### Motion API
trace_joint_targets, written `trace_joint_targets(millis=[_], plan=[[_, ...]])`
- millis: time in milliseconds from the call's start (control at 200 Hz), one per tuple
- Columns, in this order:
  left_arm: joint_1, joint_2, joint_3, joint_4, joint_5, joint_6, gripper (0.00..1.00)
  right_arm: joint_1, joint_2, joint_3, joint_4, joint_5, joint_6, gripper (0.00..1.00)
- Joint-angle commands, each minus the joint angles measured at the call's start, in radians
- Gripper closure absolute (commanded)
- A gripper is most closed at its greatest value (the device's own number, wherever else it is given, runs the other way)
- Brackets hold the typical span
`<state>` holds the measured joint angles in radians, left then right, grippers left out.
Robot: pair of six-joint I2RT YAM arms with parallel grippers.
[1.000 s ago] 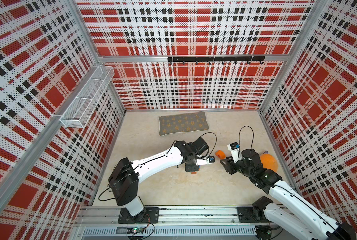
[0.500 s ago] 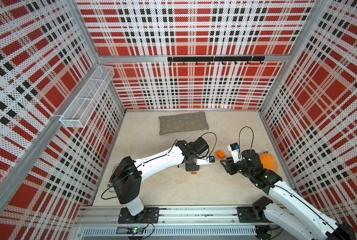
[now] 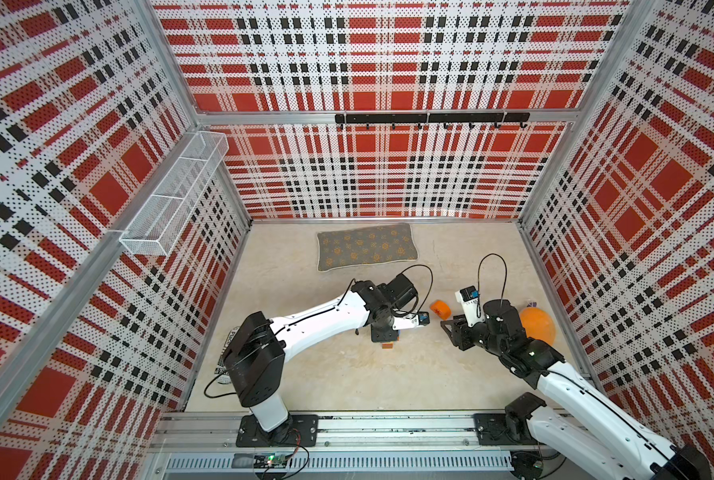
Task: Assemble an ice cream with lego
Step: Assemble the lego brick with the lego brick.
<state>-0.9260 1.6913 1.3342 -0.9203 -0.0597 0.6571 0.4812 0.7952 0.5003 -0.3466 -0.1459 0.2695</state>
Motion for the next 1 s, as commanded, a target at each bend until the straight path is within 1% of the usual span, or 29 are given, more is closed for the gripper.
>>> trace_joint_targets(millis=[0, 681, 992], plan=[[0.003, -0.02, -0.013, 0.005, 0.023, 0.007, 0.97, -0.009, -0.007, -0.014, 0.014, -0.007, -0.01, 0.49], [0.001, -0.056, -0.015, 0.006, 0.031, 0.009, 0.97, -0.011, -0.004, -0.017, 0.015, -0.009, -0.012, 0.49], [0.01, -0.045, -0.026, 0.006, 0.041, -0.006, 0.97, -0.012, -0.001, -0.02, 0.014, -0.012, -0.013, 0.49]])
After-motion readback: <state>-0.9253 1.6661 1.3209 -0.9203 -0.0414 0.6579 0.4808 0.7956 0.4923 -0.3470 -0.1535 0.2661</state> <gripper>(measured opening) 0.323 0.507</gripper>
